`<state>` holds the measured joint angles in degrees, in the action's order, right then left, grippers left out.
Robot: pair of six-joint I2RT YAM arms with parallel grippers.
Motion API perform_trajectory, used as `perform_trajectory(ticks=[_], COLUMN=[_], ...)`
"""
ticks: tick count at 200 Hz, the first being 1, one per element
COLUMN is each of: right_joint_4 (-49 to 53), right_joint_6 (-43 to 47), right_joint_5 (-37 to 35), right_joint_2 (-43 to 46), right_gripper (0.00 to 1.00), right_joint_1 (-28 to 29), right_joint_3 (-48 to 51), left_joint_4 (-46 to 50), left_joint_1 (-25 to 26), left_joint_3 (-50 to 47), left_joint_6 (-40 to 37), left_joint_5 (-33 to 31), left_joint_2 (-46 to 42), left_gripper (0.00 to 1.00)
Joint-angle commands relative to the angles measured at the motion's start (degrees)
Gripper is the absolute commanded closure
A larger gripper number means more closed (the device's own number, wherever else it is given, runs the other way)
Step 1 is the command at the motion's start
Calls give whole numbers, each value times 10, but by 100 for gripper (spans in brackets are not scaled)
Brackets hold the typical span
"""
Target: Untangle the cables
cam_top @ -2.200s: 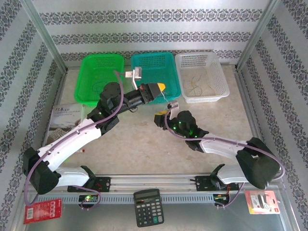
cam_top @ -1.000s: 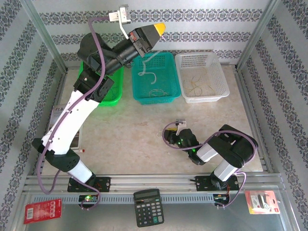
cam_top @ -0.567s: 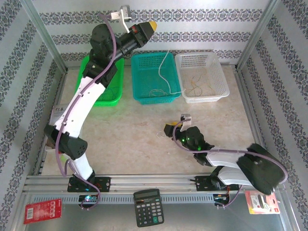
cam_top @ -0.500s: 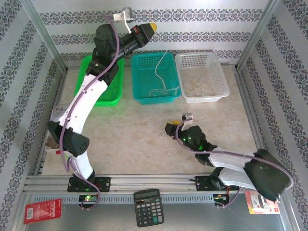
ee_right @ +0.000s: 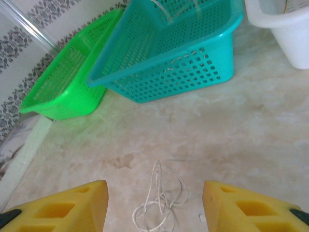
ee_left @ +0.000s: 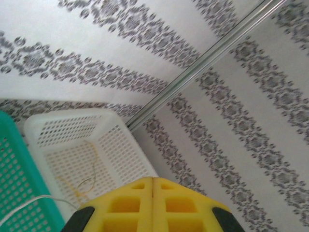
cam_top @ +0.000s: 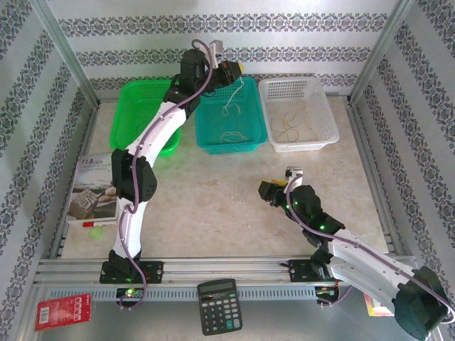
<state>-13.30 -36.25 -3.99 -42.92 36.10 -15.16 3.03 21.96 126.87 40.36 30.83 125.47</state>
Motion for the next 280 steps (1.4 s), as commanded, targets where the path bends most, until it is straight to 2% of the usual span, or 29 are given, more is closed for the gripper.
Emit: perform_trajectory(ticks=[1, 24, 30, 42, 57, 73, 86, 110, 143, 171, 191, 249, 280], right_joint_4=[54, 63, 63, 58, 52, 48, 44, 35, 20, 13, 6, -14, -20], right_joint_6=[6, 15, 16, 18, 21, 27, 31, 38, 46, 54, 60, 81, 93], right_joint_5=[26, 61, 67, 75, 76, 74, 73, 75, 78, 76, 80, 102, 109], right_joint_2=[-1, -43, -56, -76, -94, -109, -121, -153, -201, -239, -271, -374, -427], right_gripper=[45, 44, 45, 45, 45, 45, 45, 45, 45, 45, 45, 46, 50], right_joint_1=[-6, -9, -8, -8, -7, -7, -7, -6, -3, 1, 2, 3, 2], right_joint_3=[-30, -42, -60, -65, -69, -72, -74, -80, -93, -109, -120, -167, -193], left_joint_4=[28, 60, 68, 88, 109, 128, 141, 169, 290, 307, 257, 5, -67], left_joint_1=[-8, -9, -10, -11, -12, -13, -14, -16, -15, -15, -13, -11, -12], left_joint_3=[22, 9, 6, 8, 8, 8, 11, 18, 82, 41, -54, -462, -621], left_joint_6=[-43, -67, -73, -81, -92, -107, -117, -119, -142, -148, -134, -16, 36], left_joint_5=[-16, -43, -44, -50, -55, -62, -62, -49, -54, -42, -24, 4, -1], left_joint_2=[-2, -1, -2, -3, -11, -24, -34, -50, -42, -73, -129, -365, -461], left_gripper=[100, 98, 86, 54, 26, 8, 0, 0, 0, 0, 0, 0, 0])
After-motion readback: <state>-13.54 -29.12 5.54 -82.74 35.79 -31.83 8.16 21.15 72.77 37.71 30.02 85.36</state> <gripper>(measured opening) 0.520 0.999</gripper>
